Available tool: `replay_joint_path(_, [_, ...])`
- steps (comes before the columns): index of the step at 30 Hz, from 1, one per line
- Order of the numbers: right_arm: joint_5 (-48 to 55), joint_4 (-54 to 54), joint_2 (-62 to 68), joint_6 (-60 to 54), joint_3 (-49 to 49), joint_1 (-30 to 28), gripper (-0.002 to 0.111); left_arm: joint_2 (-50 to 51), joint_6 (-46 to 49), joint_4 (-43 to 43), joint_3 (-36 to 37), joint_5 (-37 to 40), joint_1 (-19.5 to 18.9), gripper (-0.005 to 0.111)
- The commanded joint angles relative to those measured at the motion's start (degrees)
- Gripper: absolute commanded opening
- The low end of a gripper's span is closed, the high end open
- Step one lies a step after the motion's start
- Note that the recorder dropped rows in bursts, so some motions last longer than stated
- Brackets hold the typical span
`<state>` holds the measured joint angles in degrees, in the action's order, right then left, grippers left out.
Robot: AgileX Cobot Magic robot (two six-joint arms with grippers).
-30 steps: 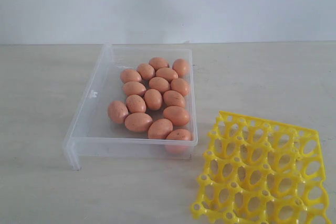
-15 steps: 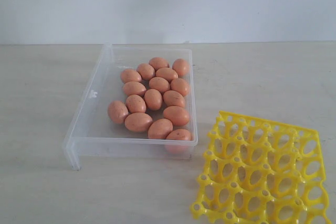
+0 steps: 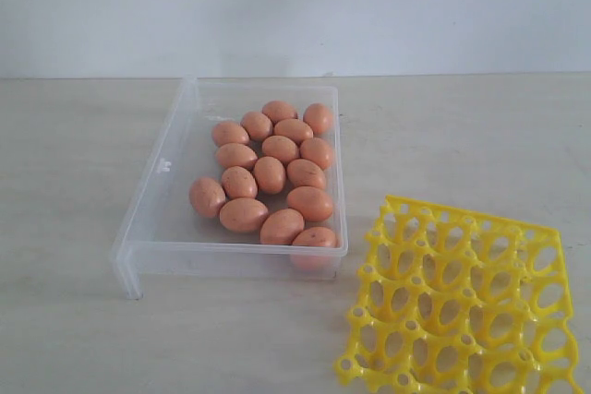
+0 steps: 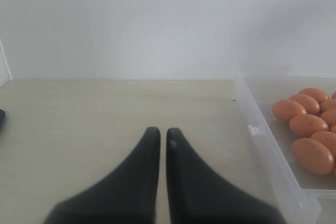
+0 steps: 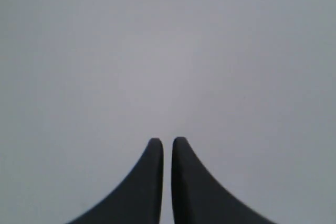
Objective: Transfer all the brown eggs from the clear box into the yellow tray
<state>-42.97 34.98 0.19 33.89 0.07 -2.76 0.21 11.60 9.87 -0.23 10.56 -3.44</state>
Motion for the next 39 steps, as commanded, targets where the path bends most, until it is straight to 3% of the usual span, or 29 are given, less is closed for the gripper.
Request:
replay_joint_path(1, [-1.35, 5.15, -0.19, -0.24, -2.76, -0.05, 0.001, -0.21, 0.01, -0.09, 0.23, -0.31, 0.03, 0.004])
replay_joint_path(4, [0.34, -1.45, 3.71, -8.4, -11.46, -0.05, 0.001, -0.21, 0.01, -0.09, 0.23, -0.31, 0.03, 0.004])
replay_joint_path(8, [10.72, -20.62, 16.91, -27.28, -29.6, -0.05, 0.001, -0.21, 0.01, -0.09, 0.23, -0.31, 0.03, 0.004])
replay_joint_path(13, [31.81, -44.53, 39.05, -26.27, -55.54, -0.05, 0.001, -0.21, 0.01, -0.09, 0.23, -0.31, 0.03, 0.004])
replay_joint_path(17, [51.28, -51.84, 58.35, -27.0, -71.73, -0.05, 0.001, -0.21, 0.01, -0.09, 0.23, -0.31, 0.03, 0.004])
replay_joint_path(21, [81.66, -52.83, 77.72, -40.29, -85.7, -0.05, 0.001, -0.21, 0.01, -0.09, 0.23, -0.31, 0.03, 0.004])
replay_joint_path(23, [95.49, -52.62, 84.73, -41.71, -90.54, -0.05, 0.001, -0.21, 0.01, -0.09, 0.23, -0.31, 0.03, 0.004])
replay_joint_path(27, [111.44, -43.03, 94.85, -41.5, -95.62, 0.06, 0.001, -0.21, 0.01, -0.09, 0.23, -0.31, 0.03, 0.004])
replay_joint_path(31, [112.93, -13.37, 99.18, -64.14, -96.43, 2.01, 0.001, -0.21, 0.01, -0.09, 0.23, -0.31, 0.03, 0.004])
replay_joint_path(34, [112.93, 3.06, 100.87, -78.41, -96.17, 7.67, 0.001, -0.21, 0.01, -0.09, 0.23, -0.31, 0.03, 0.004])
replay_joint_path(36, [112.93, 2.56, 101.94, -85.5, -96.17, 13.57, 0.001, -0.21, 0.01, -0.09, 0.23, -0.31, 0.03, 0.004])
replay_joint_path(39, [109.65, -10.04, 104.19, -91.8, -96.17, 22.33, 0.001, -0.21, 0.01, -0.09, 0.23, -0.31, 0.03, 0.004])
